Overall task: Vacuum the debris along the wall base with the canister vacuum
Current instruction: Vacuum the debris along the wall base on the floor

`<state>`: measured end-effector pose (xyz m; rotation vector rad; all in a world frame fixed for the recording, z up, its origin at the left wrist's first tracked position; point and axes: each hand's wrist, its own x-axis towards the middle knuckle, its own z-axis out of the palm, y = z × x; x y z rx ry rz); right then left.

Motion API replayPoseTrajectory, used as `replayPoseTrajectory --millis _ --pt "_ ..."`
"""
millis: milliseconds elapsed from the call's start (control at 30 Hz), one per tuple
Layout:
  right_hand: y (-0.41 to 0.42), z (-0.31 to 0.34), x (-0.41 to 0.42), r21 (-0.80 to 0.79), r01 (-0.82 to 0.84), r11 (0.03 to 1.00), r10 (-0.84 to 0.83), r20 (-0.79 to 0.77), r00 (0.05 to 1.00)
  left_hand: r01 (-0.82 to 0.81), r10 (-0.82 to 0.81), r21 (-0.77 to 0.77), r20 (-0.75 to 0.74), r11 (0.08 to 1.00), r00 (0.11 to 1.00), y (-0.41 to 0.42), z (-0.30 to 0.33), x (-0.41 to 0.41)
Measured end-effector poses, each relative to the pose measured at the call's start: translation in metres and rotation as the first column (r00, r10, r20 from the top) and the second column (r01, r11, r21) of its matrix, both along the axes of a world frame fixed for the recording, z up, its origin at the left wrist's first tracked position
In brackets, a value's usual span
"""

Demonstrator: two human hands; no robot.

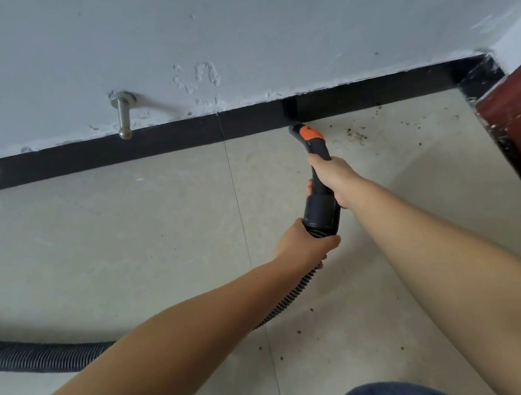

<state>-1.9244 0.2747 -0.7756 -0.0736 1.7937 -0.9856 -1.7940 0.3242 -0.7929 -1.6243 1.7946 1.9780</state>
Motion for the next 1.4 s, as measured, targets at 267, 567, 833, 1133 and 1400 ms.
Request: replayPoseTrajectory --millis 267,567,833,1133,1400 --pt "0.012 0.000 -0.033 0.012 0.128 0.992 -0.128 -0.041 0.991 0.148 -0.147 -0.046 0.009 0.988 0.989 -0.008 0.005 -0.028" --pt "0.015 0.003 -0.012 -0.006 -0.008 1.000 0.009 0.023 1.000 0.033 -0.032 -0.032 0.017 0.999 0.999 0.014 -0.001 -0.011" --pt "0.066 0.000 -0.009 0.008 0.141 0.990 -0.141 -0.018 0.990 0.237 -0.235 -0.031 0.051 0.971 0.971 0.035 0.001 -0.001" --pt "0.100 0.004 -0.022 0.020 0.263 0.965 -0.263 -0.027 0.965 0.333 -0.332 -0.039 0.037 0.942 0.943 0.056 0.006 -0.015" --pt "0.059 0.005 -0.008 -0.031 0.183 0.983 -0.182 0.023 0.983 0.231 -0.229 -0.038 0.047 0.972 0.972 0.028 0.011 -0.002"
